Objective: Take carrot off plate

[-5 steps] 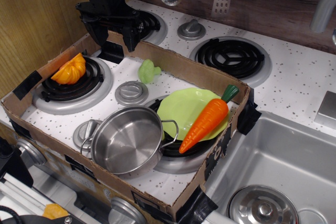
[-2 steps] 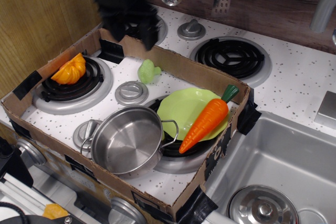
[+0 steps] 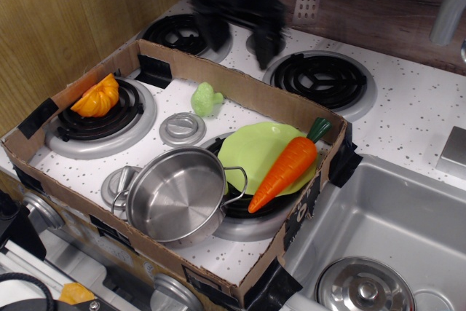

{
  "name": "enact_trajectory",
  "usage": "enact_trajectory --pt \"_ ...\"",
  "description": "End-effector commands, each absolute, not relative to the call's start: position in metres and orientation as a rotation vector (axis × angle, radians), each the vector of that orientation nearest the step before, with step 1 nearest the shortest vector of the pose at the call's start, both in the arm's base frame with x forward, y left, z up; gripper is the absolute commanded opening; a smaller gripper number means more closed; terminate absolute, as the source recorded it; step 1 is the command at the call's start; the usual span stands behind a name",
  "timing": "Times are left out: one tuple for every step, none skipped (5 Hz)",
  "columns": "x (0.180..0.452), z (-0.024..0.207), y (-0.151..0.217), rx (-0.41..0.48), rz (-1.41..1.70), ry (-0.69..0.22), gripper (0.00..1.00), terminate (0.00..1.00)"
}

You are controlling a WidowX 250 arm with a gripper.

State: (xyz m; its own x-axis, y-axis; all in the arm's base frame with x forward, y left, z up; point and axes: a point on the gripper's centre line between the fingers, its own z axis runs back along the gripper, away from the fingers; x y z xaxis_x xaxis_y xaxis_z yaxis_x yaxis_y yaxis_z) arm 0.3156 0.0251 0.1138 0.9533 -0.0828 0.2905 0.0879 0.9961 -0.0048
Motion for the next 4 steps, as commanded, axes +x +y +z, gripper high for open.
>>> enact_trajectory --pt "0.292 0.118 -0.032 -0.009 -0.114 -0.339 1.0 0.0" --pt "0.279 0.106 -0.042 -0.015 -0.094 -0.348 1.0 0.0" --pt "0.272 0.082 -0.045 -0.004 -0.112 -0.357 1.0 0.0" --pt "0.275 0.073 -0.037 0.012 -0.132 -0.359 1.0 0.0"
